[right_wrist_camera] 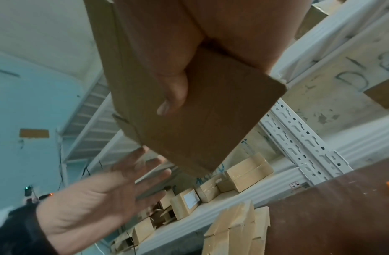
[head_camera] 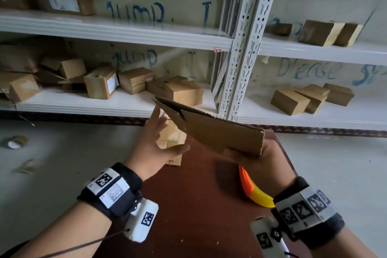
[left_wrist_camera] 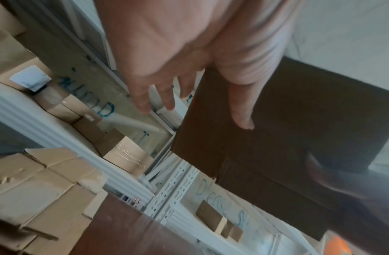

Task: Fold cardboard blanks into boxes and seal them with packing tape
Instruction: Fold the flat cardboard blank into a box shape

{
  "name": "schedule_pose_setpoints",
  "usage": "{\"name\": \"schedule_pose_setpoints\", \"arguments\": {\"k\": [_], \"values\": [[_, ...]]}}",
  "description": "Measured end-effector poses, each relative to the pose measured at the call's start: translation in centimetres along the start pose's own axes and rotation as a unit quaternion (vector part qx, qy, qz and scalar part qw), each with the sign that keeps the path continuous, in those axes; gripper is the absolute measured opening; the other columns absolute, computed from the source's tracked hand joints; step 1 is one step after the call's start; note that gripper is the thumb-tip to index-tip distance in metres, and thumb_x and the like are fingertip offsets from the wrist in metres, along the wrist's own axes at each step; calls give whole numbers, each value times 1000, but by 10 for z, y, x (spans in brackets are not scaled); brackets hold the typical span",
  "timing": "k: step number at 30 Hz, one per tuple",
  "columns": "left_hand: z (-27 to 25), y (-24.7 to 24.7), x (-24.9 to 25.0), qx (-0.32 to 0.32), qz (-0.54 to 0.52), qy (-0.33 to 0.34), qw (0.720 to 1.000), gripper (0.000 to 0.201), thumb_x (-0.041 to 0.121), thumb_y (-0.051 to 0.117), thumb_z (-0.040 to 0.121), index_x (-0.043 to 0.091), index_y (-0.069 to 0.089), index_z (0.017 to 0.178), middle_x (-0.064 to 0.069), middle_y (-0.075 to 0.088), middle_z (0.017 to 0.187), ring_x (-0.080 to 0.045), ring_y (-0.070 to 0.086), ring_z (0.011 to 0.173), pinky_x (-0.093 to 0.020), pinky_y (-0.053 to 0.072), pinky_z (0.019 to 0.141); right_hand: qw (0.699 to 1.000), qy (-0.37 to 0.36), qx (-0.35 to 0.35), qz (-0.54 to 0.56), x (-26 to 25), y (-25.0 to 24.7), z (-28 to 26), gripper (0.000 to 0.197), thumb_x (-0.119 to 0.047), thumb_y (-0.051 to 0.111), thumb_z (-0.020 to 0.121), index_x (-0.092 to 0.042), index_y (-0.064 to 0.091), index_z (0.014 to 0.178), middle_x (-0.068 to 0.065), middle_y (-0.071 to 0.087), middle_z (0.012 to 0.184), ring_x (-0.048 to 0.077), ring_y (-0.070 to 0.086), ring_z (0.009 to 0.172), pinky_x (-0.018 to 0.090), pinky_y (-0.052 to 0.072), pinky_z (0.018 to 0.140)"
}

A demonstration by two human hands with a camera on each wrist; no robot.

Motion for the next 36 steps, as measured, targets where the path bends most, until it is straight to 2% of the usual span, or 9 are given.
{"name": "schedule_pose_setpoints", "arguments": {"k": [2,4,7,10,13,19,27,32,36], "values": [[6,-3,4,-5,-22,40,999,112,33,101,58,34,43,153,12,59,147,-3,51,138,-33,39,117,999,-12,-25,28,-5,1,1,35,0,86,81,-20,81,110,-11,81,107,8,75,103,24,58,91],[11,0,9,-23,-22,66,997,63,18,99,61,22,76,119,10,77,118,-1,67,117,-28,49,103,999,-14,-39,19,-5,0,2,39,-1,87,80,-18,80,114,-14,80,109,5,74,105,20,57,92],[12,-4,14,-20,-42,96,994,37,13,101,53,34,82,76,11,79,85,-3,74,87,-24,56,81,999,-8,-13,-45,7,-7,9,37,-9,92,75,-19,81,109,-18,79,98,-4,72,95,16,55,84],[8,-5,16,-25,-57,144,988,32,30,94,57,19,79,83,-6,79,93,-31,75,89,-43,62,80,995,-42,25,-86,12,-14,16,35,-7,95,71,-17,82,102,-14,77,90,-2,72,88,13,50,81],[10,-4,9,-9,-92,150,984,30,25,88,64,6,69,76,-13,79,97,-37,76,93,-55,61,85,994,-68,16,-80,12,-8,16,29,-4,92,74,-17,83,99,-9,78,91,4,73,85,17,53,79],[7,0,10,-83,-152,123,977,28,18,82,72,-3,79,91,-16,78,111,-34,73,110,-35,60,91,998,-54,18,-36,29,4,14,28,-1,90,76,-14,84,100,-6,80,100,6,76,93,24,58,86],[3,-3,17,-53,-167,127,976,54,49,92,67,2,80,89,-26,77,98,-44,74,99,-49,60,92,998,-35,43,19,40,12,12,25,6,88,74,-9,84,93,-2,81,91,11,77,87,25,58,83],[3,-2,15,-58,-200,107,972,62,44,96,62,-7,77,90,-29,76,97,-41,74,97,-41,61,89,998,-15,52,31,41,16,9,24,5,88,74,-9,84,92,-3,81,90,9,76,86,24,58,81],[4,-3,15,-58,-181,121,974,42,32,95,64,1,81,88,-25,77,97,-40,75,97,-43,59,88,998,0,54,23,41,14,12,23,5,88,75,-8,83,93,-6,79,85,0,72,79,13,51,76]]}}
Point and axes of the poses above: each hand's wrist, its own z-axis towards the middle knuckle, its own y-axis out of the palm, x = y × z, the point moved 7 cm from there along z, towards the middle knuckle
